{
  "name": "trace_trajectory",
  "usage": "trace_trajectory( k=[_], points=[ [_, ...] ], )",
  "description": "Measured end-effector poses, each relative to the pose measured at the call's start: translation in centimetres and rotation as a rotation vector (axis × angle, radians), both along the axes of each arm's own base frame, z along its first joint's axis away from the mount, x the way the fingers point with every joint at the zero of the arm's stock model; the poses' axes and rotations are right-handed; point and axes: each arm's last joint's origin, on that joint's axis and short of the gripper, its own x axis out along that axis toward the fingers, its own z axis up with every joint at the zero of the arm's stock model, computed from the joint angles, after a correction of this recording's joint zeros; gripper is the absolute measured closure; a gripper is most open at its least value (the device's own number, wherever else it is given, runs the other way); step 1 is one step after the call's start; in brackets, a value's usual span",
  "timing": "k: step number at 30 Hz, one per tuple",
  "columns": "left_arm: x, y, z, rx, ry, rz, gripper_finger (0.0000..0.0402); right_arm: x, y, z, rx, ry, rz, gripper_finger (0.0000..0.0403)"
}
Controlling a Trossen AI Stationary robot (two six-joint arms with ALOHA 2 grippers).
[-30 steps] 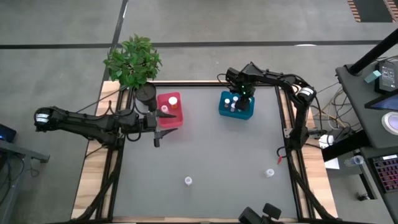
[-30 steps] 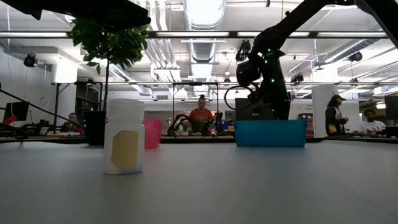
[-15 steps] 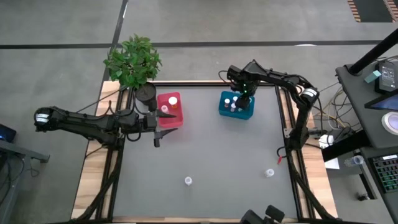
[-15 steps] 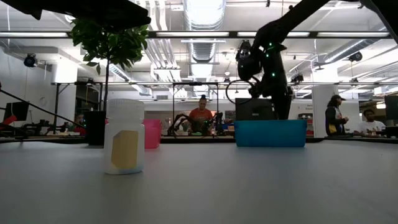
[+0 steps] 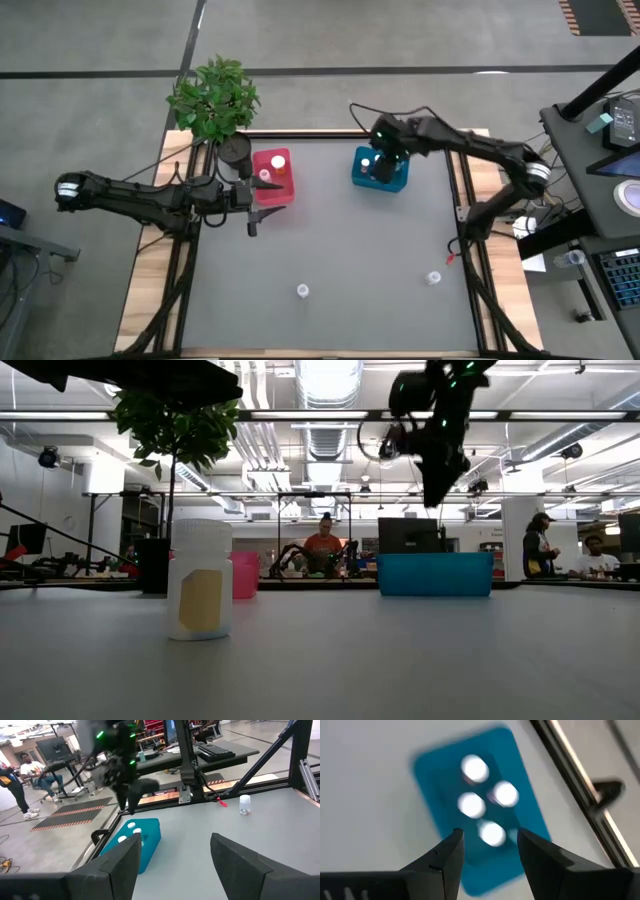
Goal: Pick and place medicine bottles into bin by pill shape (circle, oval)
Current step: Put the left transparent capsule bottle into the red bin
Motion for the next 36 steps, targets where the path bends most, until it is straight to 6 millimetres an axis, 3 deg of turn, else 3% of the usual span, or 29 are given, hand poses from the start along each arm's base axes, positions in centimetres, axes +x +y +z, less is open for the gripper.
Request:
trace_trajectory(
  k=[6,14,23,36],
  points=[
    [0.0,0.0,0.0,-0.008,-0.002,0.0,0.0182,-1.0,5.4,0.4,-0.086,-0.268,0.092,0.0234],
    [0.0,0.0,0.0,-0.043,-0.007,0.003,0.0182,-2.6,10.4,-2.1,-0.276,-0.78,0.312,0.0236],
    [0.0,-0.1,-0.2,-0.228,-0.013,0.015,0.0182,-5.0,12.3,-4.2,-0.469,-1.036,0.463,0.0236],
    [3.2,-2.0,-2.2,-0.386,0.079,-0.027,0.0182,-6.2,13.1,-3.2,-0.568,-1.16,0.646,0.0236]
  ],
)
